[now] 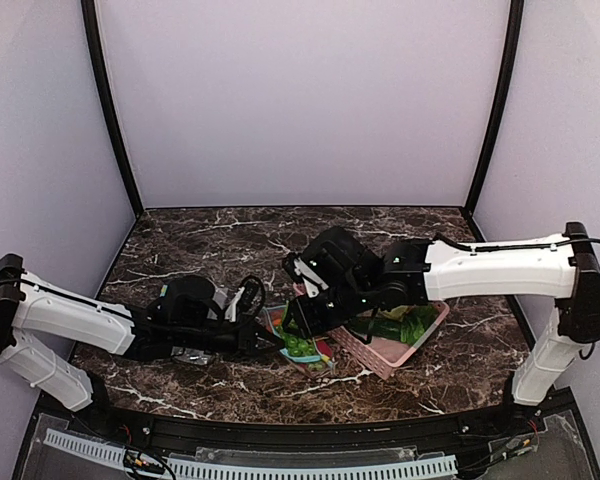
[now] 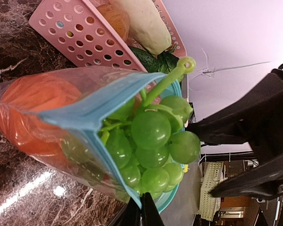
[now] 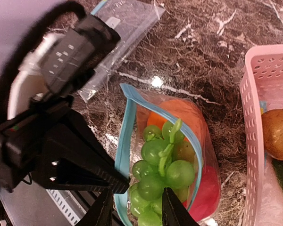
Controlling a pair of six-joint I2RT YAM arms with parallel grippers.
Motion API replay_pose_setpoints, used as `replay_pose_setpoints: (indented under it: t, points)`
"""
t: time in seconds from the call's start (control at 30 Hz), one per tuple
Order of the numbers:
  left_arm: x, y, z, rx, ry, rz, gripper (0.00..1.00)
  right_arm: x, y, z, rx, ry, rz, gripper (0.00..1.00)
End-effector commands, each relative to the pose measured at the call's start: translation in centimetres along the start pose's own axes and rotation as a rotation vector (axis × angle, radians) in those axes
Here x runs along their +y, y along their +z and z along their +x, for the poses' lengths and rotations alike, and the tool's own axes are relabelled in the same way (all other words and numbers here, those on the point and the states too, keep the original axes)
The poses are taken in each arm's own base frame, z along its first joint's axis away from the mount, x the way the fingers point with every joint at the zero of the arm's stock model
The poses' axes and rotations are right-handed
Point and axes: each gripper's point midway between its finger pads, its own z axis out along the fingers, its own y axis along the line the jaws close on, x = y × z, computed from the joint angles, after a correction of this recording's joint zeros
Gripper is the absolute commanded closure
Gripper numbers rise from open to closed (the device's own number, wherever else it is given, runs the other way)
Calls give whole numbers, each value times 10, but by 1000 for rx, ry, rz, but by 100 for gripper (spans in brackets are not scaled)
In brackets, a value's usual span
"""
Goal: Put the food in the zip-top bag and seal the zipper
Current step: Adjust the fake fruit in the zipper food storage bag.
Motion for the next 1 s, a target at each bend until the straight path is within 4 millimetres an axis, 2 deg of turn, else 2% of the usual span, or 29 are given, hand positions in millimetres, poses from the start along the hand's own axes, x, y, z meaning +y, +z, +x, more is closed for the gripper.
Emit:
replay_pose_setpoints:
  t: [0.0,0.17,0.37,0.6,0.77,0.87,0.97]
  points:
    - [-4,-6,0,-13,15,7,99,5,17,6,49,-16,17,67]
    - [0,-6,2,-12,14,0,99,-16,46,29,127,21,150,80]
    - [5,-5,3,-13,11,-5,99,-38,67,62,225,19,299,81]
    - [2,-10,-3,-54,14,-3,99,-58,70,89,281,54,350,81]
    - [-12,-18,-13,-94,36,12,99,-69,71,103,307,66,384,81]
    - [-21,-22,-16,-101,48,27,99,-71,74,105,315,73,388,82]
    - [-20,-24,-17,-105,53,14,99,-69,72,102,307,73,383,82]
